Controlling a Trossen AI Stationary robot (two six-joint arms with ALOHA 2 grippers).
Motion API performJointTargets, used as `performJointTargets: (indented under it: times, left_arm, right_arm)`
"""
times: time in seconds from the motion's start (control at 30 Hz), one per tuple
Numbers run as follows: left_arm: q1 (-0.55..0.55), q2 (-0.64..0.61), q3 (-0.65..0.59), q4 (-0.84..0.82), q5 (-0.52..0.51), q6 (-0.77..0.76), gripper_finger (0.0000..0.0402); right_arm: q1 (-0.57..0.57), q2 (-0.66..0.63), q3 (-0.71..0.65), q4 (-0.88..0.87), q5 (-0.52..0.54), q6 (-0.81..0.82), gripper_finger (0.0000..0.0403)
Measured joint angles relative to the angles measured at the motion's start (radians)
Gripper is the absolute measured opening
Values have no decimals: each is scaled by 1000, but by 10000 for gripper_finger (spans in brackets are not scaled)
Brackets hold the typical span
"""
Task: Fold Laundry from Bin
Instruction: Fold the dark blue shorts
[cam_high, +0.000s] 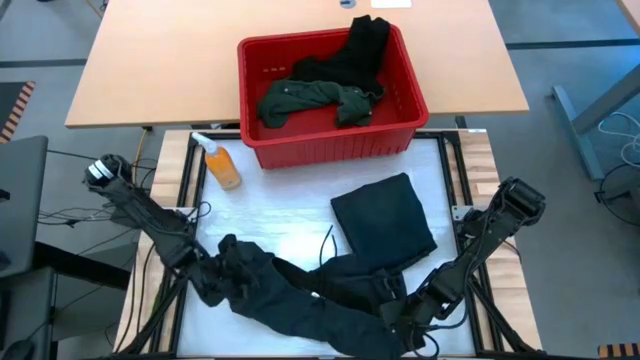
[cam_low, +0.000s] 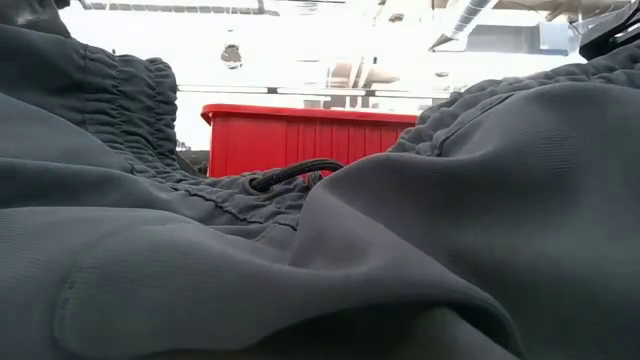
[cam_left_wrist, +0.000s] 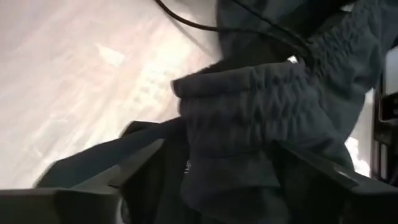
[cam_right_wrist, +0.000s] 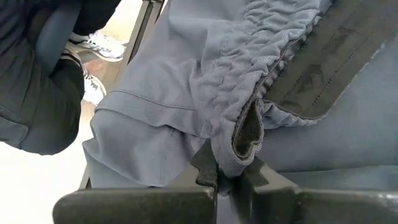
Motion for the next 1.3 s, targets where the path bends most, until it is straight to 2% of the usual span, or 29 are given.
performJointTargets:
  times: [0.2,0.4,0.6,0.83,1.03,1.17,1.3]
  left_arm:
    - [68,0,-48,132,53,143,314]
    - [135,0,-111,320,180,255,320]
    - [203,0,-231,420,243,195,321]
    - [224,0,-343,784,319,243,320]
    - [226,23,-343,779,338,227,302]
    - [226,48,-343,874,380,255,298]
    - [228,87,-343,897,388,250,297]
  right_arm:
    - [0,0,0,1,-2,0,34]
    - [0,-1,0,3,-19,8,34]
    - [0,-1,0,3,-23,8,34]
    - [-3,-1,0,2,-26,8,34]
    - [-16,-1,0,3,-27,8,34]
    - [-22,-1,0,3,-29,8,34]
    - [-27,-1,0,5,-29,8,34]
